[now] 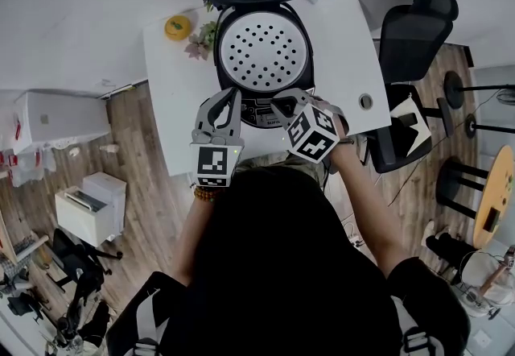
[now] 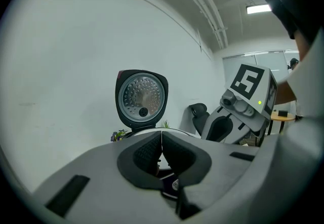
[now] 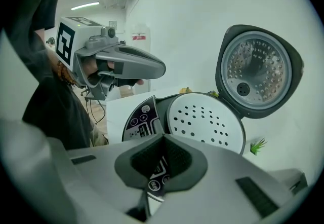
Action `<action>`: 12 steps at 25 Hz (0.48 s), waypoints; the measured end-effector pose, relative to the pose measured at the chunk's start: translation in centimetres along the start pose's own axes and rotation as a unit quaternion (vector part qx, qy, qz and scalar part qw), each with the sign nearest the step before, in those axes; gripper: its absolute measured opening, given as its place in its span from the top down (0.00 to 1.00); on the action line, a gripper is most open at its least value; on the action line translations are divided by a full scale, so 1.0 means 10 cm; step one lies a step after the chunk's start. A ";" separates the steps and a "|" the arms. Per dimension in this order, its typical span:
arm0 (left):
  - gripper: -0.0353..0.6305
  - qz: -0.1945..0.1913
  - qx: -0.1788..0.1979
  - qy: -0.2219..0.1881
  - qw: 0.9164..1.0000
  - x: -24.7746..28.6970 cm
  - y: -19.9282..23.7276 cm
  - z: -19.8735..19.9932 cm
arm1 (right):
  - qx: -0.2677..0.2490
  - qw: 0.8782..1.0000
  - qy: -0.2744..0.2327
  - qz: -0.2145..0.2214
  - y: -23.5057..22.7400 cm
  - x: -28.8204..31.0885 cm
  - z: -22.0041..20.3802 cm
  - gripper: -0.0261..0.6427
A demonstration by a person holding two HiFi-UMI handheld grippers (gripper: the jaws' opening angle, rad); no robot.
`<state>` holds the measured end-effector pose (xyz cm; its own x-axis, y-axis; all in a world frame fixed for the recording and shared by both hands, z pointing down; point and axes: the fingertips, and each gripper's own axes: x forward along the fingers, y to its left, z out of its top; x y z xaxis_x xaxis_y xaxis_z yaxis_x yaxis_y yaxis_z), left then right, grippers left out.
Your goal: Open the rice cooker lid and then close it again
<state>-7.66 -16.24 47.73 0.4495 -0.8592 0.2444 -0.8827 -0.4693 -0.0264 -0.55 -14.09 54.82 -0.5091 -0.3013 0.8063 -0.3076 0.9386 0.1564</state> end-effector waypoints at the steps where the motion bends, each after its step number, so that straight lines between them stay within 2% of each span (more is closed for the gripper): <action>1: 0.91 0.001 -0.001 0.000 1.000 0.00 0.00 0.00 | 0.001 1.000 0.000 -0.001 0.00 0.00 0.00 0.92; 12: 0.91 -0.002 0.001 0.002 1.000 0.00 -0.03 0.00 | 0.009 1.000 -0.006 0.001 0.00 -0.01 0.00 0.92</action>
<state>-7.42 -16.06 47.76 0.4525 -0.8564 0.2485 -0.8806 -0.4731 -0.0270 -0.53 -14.02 54.74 -0.5196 -0.3025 0.7990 -0.3215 0.9357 0.1452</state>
